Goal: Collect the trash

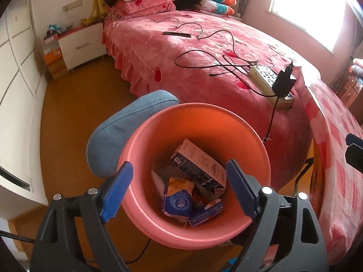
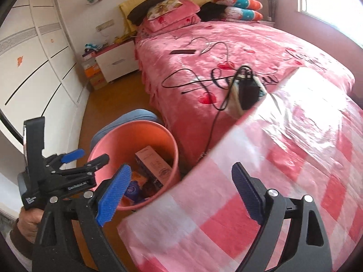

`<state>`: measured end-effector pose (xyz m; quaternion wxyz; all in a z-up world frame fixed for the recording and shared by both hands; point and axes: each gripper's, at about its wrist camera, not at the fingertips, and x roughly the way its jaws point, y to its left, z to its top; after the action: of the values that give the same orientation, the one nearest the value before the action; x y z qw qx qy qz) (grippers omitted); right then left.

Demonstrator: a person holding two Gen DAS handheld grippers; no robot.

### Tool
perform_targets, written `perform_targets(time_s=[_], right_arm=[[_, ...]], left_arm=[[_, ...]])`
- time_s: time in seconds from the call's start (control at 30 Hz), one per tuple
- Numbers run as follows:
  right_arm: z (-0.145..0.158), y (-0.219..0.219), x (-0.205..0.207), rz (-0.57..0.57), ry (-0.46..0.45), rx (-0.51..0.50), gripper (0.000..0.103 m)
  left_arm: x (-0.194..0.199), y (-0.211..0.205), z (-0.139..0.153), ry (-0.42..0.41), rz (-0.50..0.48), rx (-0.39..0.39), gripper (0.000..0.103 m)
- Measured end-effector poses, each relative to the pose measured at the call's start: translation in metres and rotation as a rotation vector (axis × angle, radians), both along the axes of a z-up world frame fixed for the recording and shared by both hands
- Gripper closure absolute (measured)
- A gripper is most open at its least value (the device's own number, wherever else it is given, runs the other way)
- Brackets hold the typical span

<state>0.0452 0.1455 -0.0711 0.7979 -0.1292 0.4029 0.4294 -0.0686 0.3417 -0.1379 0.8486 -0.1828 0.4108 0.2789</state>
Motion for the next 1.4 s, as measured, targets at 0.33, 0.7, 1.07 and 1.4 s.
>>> perform_targets(time_s=[0.33, 0.7, 1.07, 1.4], right_arm=[[0.001, -0.044, -0.001, -0.071, -0.005, 0.016, 0.014], [0.002, -0.092, -0.007, -0.15, -0.042, 0.021, 0.014], [0.002, -0.134, -0.007, -0.235, -0.09, 0.014, 0.014], [0.0, -0.177, 0.0, -0.329, -0.111, 0.029, 0.014]], left_arm=[[0.008, -0.037, 0.031, -0.033, -0.079, 0.058, 0.015], [0.021, -0.081, 0.056, -0.075, -0.169, 0.095, 0.012], [0.032, -0.121, 0.071, -0.097, -0.243, 0.1, 0.012], [0.049, -0.161, 0.079, -0.103, -0.306, 0.107, 0.012]])
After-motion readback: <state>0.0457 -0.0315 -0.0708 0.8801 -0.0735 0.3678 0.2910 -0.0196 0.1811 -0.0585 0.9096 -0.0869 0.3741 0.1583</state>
